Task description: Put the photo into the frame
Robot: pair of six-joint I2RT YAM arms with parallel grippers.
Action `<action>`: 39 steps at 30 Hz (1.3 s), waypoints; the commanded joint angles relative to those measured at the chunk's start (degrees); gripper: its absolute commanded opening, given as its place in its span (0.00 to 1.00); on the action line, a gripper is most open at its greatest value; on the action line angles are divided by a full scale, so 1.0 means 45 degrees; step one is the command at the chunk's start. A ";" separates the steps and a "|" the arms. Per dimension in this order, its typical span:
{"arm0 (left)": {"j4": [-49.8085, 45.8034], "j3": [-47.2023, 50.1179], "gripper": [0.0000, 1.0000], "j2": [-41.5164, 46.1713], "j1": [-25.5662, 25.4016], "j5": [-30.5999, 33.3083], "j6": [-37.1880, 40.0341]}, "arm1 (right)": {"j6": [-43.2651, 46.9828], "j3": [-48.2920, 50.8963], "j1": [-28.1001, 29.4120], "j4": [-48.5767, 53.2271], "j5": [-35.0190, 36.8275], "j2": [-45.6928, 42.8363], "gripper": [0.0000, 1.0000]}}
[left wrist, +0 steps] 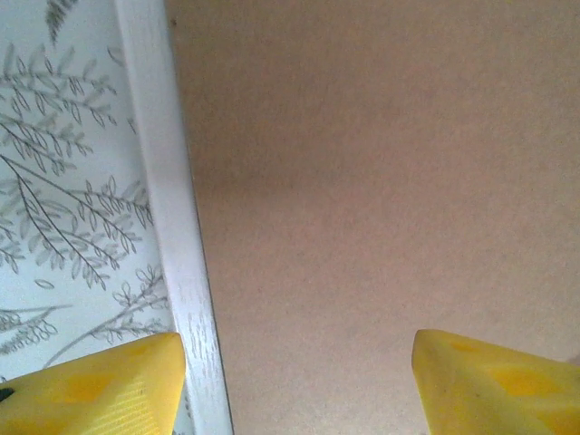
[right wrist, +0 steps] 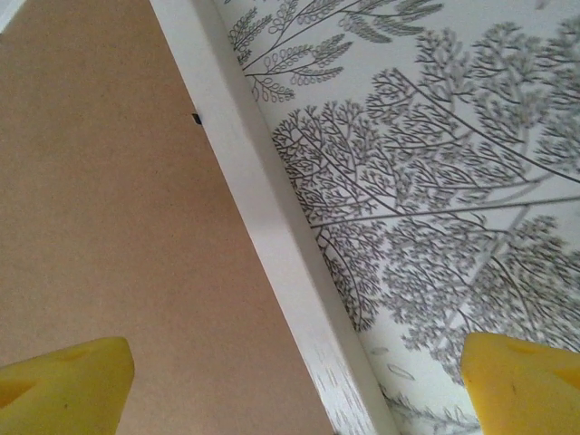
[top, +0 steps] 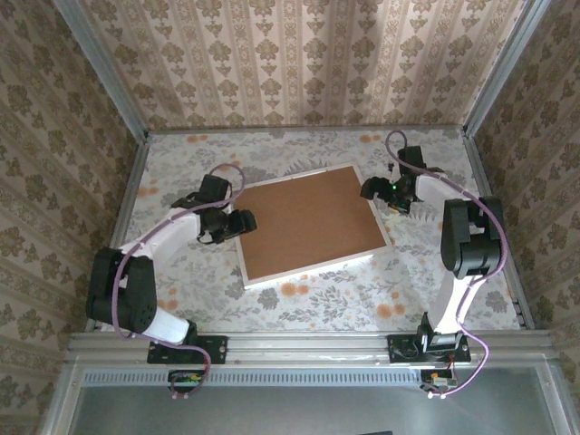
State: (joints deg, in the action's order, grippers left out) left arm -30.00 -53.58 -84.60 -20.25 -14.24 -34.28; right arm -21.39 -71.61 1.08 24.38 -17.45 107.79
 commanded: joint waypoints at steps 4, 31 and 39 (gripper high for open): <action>0.0151 0.0053 0.69 -0.0457 -0.0109 -0.0482 -0.0258 | 0.0338 -0.1004 0.0223 0.0557 -0.0985 0.1116 0.92; 0.1012 -0.0006 0.64 -0.1912 -0.0109 -0.0866 -0.0078 | 0.0369 -0.1039 0.0502 0.0617 -0.1620 0.1878 0.90; 0.0369 -0.0181 0.65 -0.1096 -0.0070 -0.0246 0.0182 | 0.0440 -0.1117 0.0503 0.0754 -0.1537 0.1899 0.90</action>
State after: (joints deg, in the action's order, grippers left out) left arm -26.35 -53.60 -91.59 -20.56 -16.71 -34.72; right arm -19.81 -76.03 2.13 26.09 -20.95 113.65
